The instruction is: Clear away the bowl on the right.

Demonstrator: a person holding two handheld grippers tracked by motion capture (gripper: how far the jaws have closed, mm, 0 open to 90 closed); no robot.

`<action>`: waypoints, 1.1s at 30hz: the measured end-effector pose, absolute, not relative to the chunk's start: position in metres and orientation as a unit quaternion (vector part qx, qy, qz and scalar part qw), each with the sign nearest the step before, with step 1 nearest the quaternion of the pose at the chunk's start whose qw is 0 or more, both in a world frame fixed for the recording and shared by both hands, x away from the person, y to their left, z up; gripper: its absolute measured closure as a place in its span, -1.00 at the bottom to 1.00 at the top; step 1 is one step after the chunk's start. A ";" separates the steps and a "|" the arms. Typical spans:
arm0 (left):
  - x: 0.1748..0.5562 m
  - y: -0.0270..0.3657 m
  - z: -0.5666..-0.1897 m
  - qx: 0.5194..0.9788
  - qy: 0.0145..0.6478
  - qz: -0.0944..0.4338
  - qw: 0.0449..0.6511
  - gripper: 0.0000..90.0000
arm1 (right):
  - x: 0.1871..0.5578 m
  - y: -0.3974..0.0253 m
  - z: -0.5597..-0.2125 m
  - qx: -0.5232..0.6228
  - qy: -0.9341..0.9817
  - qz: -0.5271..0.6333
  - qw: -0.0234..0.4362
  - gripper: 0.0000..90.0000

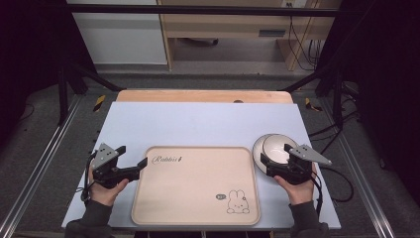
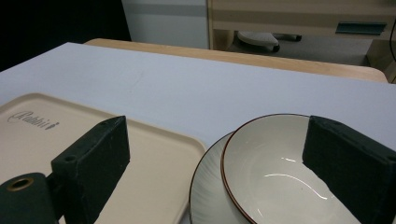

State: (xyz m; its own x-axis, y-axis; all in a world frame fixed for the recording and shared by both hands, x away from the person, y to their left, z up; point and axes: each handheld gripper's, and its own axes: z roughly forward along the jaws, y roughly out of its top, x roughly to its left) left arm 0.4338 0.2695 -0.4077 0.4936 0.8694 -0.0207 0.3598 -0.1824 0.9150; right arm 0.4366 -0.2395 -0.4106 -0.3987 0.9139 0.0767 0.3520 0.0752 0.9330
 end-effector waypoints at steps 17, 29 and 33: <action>0.435 0.269 -0.410 0.721 0.427 0.267 0.477 -0.74 | 0.442 -0.245 -0.403 0.478 0.668 0.491 0.291 -0.82; 0.435 0.268 -0.412 0.722 0.427 0.266 0.475 -0.74 | 0.451 -0.252 -0.402 0.492 0.665 0.481 0.290 -0.83; 0.435 0.268 -0.412 0.722 0.427 0.266 0.475 -0.74 | 0.454 -0.253 -0.401 0.497 0.664 0.476 0.290 -0.83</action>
